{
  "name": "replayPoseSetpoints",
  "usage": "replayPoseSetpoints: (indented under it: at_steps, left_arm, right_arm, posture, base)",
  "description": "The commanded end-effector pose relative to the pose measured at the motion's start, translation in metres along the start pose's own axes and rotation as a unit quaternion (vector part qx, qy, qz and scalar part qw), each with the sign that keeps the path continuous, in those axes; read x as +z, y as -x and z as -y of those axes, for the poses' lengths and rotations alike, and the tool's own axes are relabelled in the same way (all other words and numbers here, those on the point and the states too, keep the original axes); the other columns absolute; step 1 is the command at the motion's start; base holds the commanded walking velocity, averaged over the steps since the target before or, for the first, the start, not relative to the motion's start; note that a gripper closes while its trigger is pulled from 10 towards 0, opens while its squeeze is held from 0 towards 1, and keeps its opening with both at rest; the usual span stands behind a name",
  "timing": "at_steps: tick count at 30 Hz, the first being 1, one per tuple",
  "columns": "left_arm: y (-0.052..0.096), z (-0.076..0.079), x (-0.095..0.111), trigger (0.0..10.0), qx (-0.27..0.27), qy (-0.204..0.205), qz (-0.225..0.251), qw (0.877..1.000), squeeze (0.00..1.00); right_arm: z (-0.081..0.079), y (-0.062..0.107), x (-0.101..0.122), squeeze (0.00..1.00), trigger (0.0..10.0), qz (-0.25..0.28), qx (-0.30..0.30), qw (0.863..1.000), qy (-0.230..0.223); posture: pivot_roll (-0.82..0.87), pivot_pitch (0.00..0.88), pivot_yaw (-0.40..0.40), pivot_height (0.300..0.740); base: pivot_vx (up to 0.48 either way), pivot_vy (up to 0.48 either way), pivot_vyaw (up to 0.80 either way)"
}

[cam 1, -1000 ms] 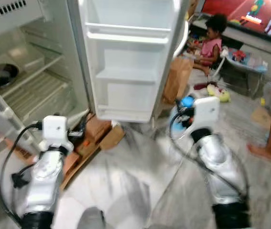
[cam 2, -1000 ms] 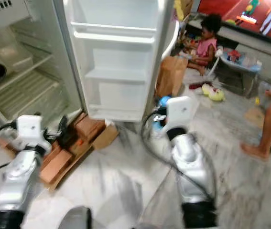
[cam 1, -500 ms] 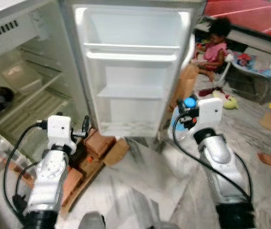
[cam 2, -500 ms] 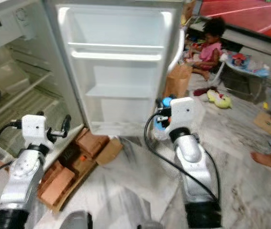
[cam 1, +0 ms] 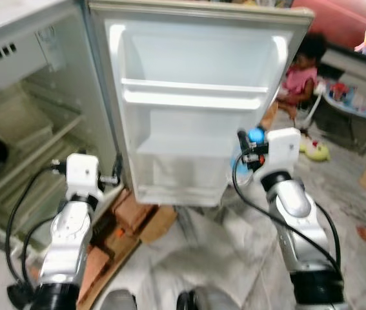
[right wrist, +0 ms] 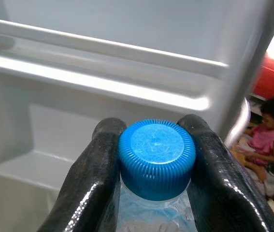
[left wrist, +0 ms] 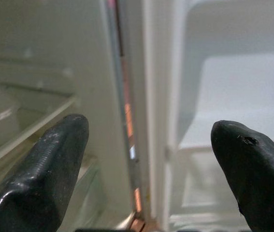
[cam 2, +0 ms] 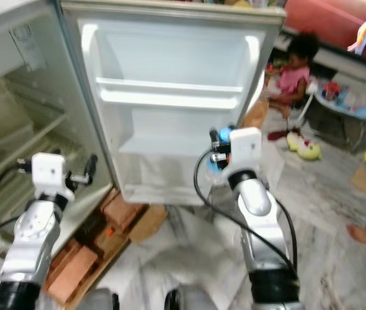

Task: Restocking fridge

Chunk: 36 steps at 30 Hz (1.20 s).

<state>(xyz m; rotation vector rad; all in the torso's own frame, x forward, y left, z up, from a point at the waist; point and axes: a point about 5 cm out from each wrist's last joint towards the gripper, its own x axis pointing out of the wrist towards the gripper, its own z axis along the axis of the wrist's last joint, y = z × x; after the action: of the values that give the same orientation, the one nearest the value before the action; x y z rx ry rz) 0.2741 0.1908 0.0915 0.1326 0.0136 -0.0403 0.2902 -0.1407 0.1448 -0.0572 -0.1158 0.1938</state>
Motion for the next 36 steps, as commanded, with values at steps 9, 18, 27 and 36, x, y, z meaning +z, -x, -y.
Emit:
replayPoseSetpoints:
  at_steps: [9, 18, 27, 36]
  left_arm:
    - [0.0027, -0.0004, 0.0012, 10.0, -0.010, -0.009, 0.005, 1.000, 0.00]
    - [0.0018, -0.0014, 0.0015, 10.0, 0.000, -0.007, 0.007, 1.000, 0.00]
    - [0.0005, -0.0060, -0.0008, 10.0, 0.015, -0.004, -0.002, 1.000, 0.00]
    - [0.0023, -0.0051, 0.0012, 10.0, -0.001, -0.003, 0.009, 1.000, 0.00]
  right_arm:
    - [-0.0027, -0.0001, 0.0034, 0.00, 10.0, 0.010, 0.006, 1.000, 0.000]
    - [-0.0027, 0.0007, 0.0019, 0.00, 10.0, 0.008, 0.005, 1.000, 0.000]
    - [-0.0048, 0.0015, -0.0013, 0.00, 10.0, 0.007, 0.009, 1.000, -0.006]
    - [-0.0051, 0.0036, -0.0035, 0.00, 10.0, 0.001, 0.011, 1.000, -0.018]
  posture:
    - [0.00, 0.076, -0.087, 0.740]
    - [0.00, 0.076, -0.084, 0.740]
    - [0.00, 0.079, -0.084, 0.740]
    - [0.00, 0.081, -0.084, 0.740]
  base:
    - [0.000, -0.078, 0.00]
    - [0.000, -0.137, 0.00]
    - [0.000, 0.000, 0.00]
    - [0.000, 0.000, 0.00]
